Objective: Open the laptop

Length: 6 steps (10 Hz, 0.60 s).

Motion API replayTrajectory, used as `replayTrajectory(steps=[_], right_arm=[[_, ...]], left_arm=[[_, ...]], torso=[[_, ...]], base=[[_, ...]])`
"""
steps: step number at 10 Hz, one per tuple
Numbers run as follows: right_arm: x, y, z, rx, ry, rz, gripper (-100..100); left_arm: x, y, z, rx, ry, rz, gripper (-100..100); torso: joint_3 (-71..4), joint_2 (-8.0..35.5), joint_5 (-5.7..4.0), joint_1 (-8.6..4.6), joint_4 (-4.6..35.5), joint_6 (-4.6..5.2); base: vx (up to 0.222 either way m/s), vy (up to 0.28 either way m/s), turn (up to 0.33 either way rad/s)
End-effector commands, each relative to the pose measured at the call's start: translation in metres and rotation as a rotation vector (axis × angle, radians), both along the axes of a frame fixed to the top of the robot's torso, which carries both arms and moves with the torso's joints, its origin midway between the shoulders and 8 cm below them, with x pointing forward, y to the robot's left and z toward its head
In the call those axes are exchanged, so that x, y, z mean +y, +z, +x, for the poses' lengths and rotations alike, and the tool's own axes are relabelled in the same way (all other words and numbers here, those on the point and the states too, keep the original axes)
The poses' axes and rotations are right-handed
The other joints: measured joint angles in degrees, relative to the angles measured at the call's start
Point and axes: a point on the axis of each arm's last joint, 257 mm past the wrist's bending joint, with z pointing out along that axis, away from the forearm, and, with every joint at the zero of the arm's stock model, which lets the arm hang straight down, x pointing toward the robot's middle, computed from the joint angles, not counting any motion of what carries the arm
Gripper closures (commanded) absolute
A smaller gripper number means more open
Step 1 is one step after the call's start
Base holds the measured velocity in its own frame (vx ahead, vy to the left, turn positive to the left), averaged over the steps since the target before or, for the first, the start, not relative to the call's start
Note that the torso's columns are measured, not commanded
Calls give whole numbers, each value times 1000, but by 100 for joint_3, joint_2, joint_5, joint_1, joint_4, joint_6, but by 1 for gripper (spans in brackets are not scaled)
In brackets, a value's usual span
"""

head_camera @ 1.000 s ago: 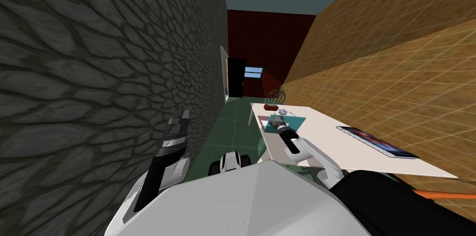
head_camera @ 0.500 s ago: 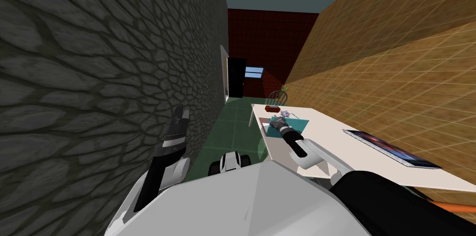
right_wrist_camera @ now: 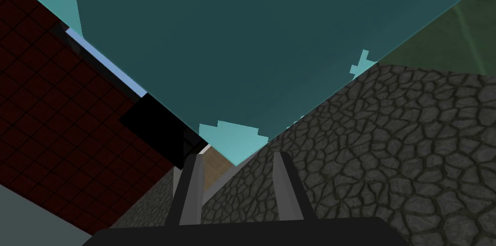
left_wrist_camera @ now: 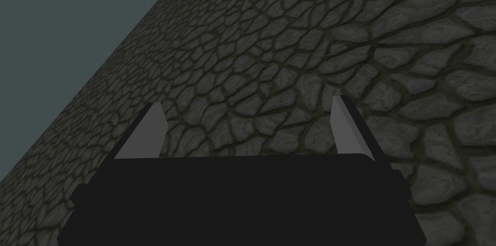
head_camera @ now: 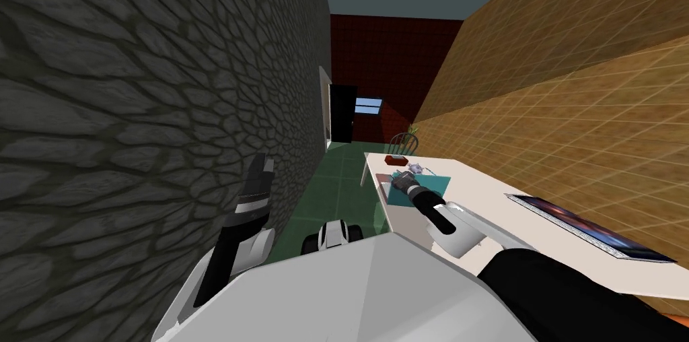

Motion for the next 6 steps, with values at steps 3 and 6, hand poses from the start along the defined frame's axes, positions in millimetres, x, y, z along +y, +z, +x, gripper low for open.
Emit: replayTrajectory(steps=[3,6], right_arm=[[0,-7,-6,60,-2,17,100],[-8,-13,-10,124,-11,16,100]], left_arm=[[0,0,0,0,0,0,0],[0,0,0,0,0,0,0]], torso=[[4,13,7,-22,15,13],[3,8,2,-26,10,11]], base=[[36,-3,22],[51,-11,20]])
